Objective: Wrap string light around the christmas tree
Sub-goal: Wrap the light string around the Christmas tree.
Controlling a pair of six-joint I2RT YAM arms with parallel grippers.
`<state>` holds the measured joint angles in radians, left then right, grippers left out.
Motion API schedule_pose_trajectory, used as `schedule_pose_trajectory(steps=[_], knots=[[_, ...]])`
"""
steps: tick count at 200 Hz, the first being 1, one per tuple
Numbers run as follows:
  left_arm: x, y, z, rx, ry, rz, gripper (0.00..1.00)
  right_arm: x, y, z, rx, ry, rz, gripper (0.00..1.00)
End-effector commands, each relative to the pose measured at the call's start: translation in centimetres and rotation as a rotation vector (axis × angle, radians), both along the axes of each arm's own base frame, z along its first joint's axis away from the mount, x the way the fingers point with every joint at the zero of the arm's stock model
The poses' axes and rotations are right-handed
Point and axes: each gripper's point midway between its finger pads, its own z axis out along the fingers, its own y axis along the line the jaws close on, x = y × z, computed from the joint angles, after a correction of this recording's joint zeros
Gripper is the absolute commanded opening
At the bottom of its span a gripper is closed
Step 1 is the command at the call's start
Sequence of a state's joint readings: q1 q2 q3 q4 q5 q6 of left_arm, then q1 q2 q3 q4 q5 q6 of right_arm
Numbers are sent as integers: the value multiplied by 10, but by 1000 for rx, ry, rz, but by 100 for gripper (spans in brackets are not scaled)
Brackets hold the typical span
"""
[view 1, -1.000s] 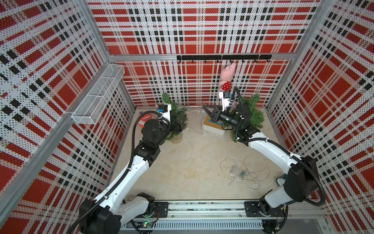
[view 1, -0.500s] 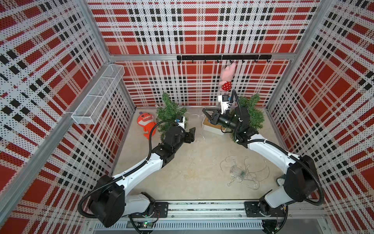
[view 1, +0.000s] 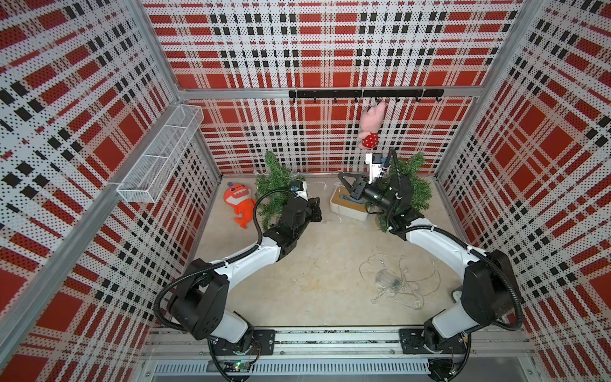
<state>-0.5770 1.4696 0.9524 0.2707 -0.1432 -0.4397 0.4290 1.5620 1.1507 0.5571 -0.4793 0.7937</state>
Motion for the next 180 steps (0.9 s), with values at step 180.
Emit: schedule_pose_trajectory(steps=[180], knots=[[-91,43,34,-20,92,-328,21,42,35,4,148,53,64,0]])
